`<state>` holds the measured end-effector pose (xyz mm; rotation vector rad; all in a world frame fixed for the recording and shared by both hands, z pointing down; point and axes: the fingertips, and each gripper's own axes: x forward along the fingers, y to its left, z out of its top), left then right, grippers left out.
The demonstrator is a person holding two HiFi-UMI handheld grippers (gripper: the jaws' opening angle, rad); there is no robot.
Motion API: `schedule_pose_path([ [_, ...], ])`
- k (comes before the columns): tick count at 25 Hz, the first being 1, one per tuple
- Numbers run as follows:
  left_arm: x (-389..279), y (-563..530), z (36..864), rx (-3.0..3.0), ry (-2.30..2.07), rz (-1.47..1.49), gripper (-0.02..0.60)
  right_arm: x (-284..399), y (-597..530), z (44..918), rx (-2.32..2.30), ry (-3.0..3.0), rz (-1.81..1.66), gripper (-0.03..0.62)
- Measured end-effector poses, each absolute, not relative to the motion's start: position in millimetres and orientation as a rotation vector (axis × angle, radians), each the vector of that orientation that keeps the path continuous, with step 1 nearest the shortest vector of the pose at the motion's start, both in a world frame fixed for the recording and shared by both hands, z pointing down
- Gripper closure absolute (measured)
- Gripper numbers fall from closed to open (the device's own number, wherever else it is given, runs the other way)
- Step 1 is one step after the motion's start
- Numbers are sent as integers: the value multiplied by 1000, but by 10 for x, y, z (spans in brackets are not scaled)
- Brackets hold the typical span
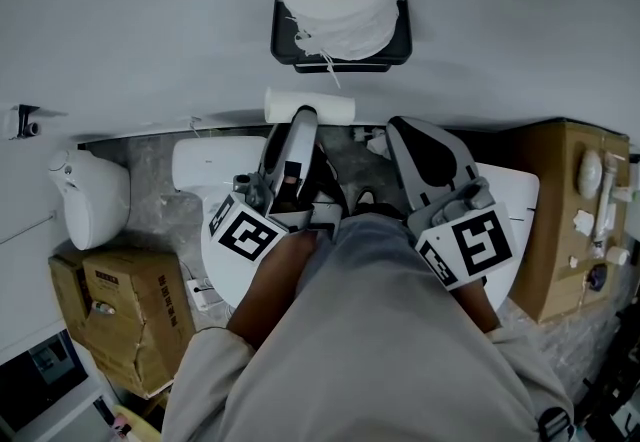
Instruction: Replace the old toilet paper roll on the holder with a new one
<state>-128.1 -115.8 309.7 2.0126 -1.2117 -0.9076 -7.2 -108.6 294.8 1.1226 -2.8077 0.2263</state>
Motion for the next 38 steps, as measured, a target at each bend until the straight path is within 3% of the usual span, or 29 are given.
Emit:
schedule_pose_path([
  [38, -1379, -1221, 3154, 1960, -1148, -942, 417, -118, -1123, 2989, 1148, -2776, 236, 579],
])
